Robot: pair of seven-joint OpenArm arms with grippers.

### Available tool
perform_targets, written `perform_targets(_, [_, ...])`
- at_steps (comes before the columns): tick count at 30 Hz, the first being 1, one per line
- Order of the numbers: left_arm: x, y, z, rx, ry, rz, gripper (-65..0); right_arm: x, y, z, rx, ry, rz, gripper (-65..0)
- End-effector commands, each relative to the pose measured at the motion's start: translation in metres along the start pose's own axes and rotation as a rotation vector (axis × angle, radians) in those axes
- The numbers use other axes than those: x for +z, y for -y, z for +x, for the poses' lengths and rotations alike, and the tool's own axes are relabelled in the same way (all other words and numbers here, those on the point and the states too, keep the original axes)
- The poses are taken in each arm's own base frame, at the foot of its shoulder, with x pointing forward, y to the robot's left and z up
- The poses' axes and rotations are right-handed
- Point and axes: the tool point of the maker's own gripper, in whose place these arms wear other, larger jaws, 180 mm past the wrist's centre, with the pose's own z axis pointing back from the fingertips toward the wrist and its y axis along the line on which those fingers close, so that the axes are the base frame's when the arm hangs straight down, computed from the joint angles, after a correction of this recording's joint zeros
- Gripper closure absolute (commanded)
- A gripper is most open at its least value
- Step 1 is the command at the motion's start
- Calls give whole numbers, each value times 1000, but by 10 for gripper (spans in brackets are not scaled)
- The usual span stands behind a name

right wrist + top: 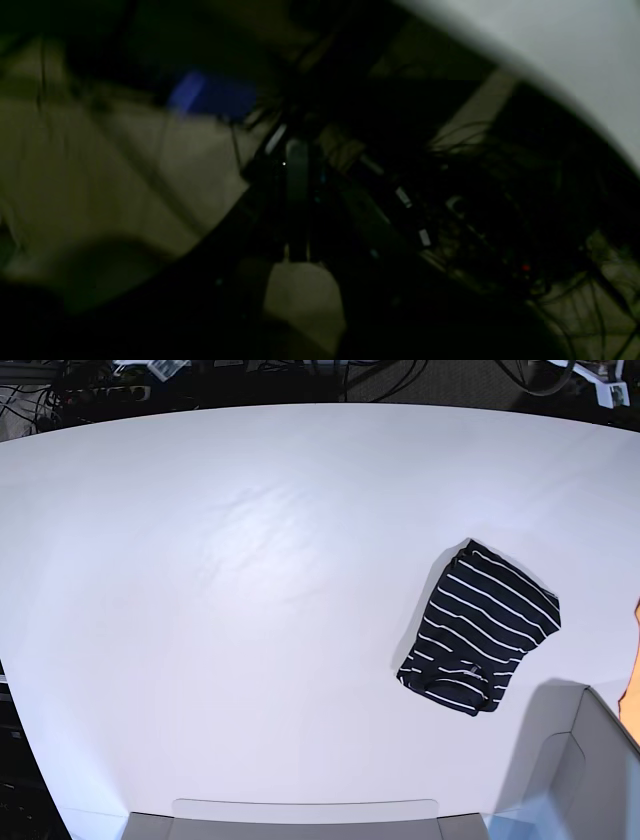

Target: Fold the T-shirt properly

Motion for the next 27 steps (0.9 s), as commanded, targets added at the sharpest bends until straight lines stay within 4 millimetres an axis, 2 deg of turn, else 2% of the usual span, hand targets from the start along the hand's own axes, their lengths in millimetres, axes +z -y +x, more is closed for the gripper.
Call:
perform_targets(1, [3,-4,-13,14,-38,7,0,3,-8,-18,42,-57,22,0])
perform_targets(3, [-3,-4,-39,54,-116,-10,0,1,-10,-54,110,-166,32,0])
perform_targets(5, [-14,-3,-76,99,-214,-22,0,-10,-4,-78,166,-229,28,0])
perform_targets(7, [-26,-1,-113,92,-328,-19,0,-18,4,-93,204,-270,22,0])
perform_targets(9, [-47,7,-140,63,-400,-23,0,-27,17,-105,246,-305,13,0])
perform_targets(12, [-74,31,-184,-36,-516,-67,0,-50,33,-110,324,-333,28,0])
perform_targets(15, [-91,51,-206,-83,-573,-112,0,-61,53,-127,407,-401,39,0])
perform_targets(18, [-105,61,-223,-66,-618,-133,0,-71,74,-146,476,-479,41,0])
perform_targets(22, [-124,68,-231,-28,-638,-157,0,-89,94,-163,542,-547,43,0])
perform_targets(27, [-143,88,-247,56,-643,-197,0,-109,104,-179,580,-534,73,0])
